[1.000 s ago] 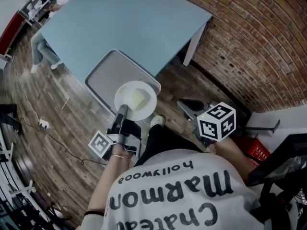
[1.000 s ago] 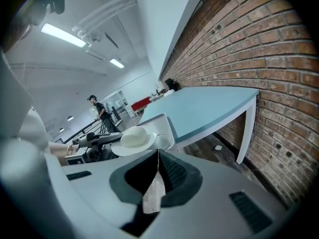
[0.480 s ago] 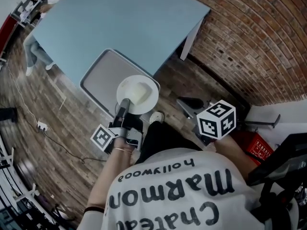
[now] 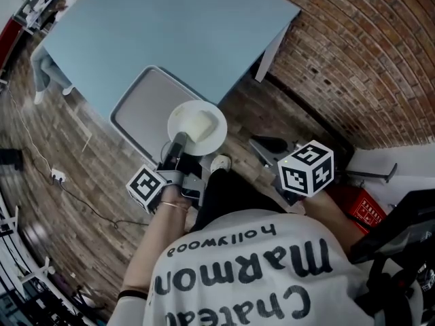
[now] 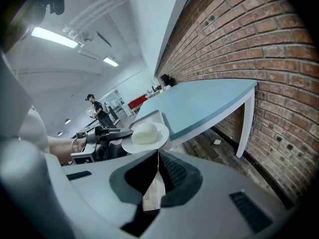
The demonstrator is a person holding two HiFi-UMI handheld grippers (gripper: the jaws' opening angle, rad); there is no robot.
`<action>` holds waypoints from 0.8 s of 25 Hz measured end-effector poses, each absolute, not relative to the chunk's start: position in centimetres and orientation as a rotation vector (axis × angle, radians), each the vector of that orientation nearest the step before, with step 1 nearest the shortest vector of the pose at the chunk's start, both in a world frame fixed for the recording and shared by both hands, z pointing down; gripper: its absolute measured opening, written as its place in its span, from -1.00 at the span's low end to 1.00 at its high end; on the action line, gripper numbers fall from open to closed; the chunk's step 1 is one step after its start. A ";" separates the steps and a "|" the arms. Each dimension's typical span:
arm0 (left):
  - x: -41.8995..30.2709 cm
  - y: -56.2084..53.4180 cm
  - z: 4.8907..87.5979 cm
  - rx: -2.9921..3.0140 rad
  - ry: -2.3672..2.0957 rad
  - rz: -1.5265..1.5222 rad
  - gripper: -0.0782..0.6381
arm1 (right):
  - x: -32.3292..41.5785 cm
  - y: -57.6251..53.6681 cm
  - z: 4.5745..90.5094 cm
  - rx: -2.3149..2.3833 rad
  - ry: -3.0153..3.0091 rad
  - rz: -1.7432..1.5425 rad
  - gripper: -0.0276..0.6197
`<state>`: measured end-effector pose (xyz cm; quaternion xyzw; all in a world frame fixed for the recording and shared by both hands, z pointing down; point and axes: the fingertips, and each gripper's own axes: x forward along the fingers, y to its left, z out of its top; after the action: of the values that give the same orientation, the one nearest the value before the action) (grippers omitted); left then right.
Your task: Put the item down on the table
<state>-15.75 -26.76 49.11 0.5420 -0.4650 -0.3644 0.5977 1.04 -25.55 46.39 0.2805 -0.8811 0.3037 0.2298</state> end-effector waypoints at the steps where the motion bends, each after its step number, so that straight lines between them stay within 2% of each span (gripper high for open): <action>1: -15.8 -26.8 49.2 1.259 -1.092 -0.830 -0.61 | 1.0 -25.6 46.4 0.772 -2.423 0.837 -0.88; 11: -16.6 -26.1 49.9 1.265 -1.277 -0.589 -0.61 | 1.1 -25.5 46.3 0.777 -2.424 0.845 -0.88; 20: -17.4 -27.0 50.3 1.436 -1.490 -0.206 -0.61 | 1.7 -25.4 46.6 0.779 -2.423 0.851 -0.88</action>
<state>-17.42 -27.02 50.31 0.5954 -0.6179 -0.0855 0.5063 1.66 -25.41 46.64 0.2827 -0.8793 0.3088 0.2270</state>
